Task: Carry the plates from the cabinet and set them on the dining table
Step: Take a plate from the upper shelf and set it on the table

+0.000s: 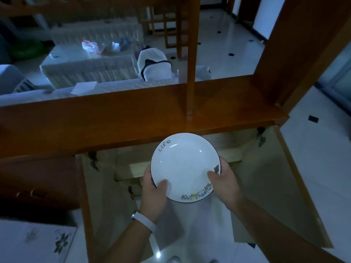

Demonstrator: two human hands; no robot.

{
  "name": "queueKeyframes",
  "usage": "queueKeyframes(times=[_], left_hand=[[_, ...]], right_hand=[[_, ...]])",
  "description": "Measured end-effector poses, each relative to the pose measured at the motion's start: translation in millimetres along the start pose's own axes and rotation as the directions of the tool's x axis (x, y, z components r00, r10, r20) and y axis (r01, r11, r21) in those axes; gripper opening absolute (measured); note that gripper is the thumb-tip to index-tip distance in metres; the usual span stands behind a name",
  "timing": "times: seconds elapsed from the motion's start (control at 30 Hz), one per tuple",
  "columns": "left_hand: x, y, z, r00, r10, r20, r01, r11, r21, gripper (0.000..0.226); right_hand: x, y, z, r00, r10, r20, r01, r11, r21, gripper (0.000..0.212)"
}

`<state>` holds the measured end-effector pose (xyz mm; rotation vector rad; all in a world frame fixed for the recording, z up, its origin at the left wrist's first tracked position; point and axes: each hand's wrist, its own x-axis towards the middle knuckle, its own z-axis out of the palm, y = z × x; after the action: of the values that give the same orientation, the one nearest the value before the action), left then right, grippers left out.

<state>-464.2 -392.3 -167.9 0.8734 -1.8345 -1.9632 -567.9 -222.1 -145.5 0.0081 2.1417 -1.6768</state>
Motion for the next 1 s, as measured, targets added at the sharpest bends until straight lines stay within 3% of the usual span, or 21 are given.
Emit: queueKeyframes(times=[0.43,0.63,0.8,1.0], left_hand=[[-10.3,34.0,-11.3,0.948,0.053,0.312,-0.064,0.998,0.026,0.054],[-47.1,38.2,10.9,0.864,0.063,0.499,-0.086,0.996,0.023,0.056],[-93.8,43.0,30.4,0.781,0.069,0.621,-0.113,0.993,0.032,0.056],[-177.1,40.7,37.8,0.636,0.094,0.766,-0.178,0.984,0.027,0.052]], right_hand=[[-93.5,-8.9,1.9,0.95,-0.013,-0.311,0.025,0.999,0.035,0.05],[-157.6,-0.5,-20.2,0.838,0.046,-0.543,0.011,0.995,0.1,0.033],[-218.4,16.6,-39.4,0.752,0.058,-0.656,0.044,0.989,0.138,0.044],[-318.8,45.6,-53.0,0.606,0.087,-0.791,0.076,0.983,0.166,0.04]])
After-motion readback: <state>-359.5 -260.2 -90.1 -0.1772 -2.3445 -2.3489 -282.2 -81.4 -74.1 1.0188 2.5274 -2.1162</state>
